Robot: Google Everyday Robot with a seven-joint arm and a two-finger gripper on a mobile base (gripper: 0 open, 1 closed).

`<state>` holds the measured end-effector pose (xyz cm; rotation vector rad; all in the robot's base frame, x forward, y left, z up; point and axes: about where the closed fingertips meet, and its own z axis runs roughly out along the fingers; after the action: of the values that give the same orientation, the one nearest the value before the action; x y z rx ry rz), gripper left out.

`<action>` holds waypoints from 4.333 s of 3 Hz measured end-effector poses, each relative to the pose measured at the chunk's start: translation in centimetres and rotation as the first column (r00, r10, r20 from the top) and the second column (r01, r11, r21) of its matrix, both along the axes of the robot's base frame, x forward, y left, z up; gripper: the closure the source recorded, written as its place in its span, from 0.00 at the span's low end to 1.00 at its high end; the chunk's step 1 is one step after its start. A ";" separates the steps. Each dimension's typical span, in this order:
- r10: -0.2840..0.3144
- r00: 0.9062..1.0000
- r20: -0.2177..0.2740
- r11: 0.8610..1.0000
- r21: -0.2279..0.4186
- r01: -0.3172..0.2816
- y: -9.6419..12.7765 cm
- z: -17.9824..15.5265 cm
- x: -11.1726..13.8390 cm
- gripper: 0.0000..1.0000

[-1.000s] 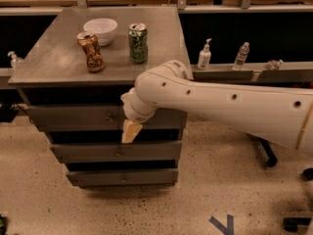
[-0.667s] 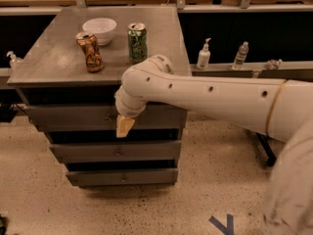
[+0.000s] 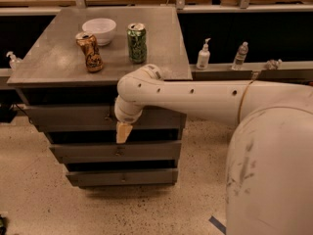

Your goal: Open top drawer

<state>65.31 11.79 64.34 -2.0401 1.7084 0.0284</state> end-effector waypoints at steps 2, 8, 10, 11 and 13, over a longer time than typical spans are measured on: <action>0.000 1.000 -0.011 1.000 -0.005 0.000 0.0 0.1 -0.1 0.27; 0.000 1.000 -0.011 1.000 -0.004 0.000 0.0 2.2 -0.1 0.59; 0.000 1.000 -0.011 1.000 -0.004 0.000 0.0 2.5 -0.1 0.13; 0.010 1.000 -0.021 0.999 0.040 -0.009 -1.6 3.4 -3.7 0.00; -0.014 0.998 -0.062 0.999 0.037 0.016 -4.2 2.8 -6.2 0.00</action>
Offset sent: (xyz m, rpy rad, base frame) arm -0.0653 -0.0345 -0.0069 0.1253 -0.0004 0.0268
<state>59.12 7.61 67.12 -2.0185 1.7469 0.1192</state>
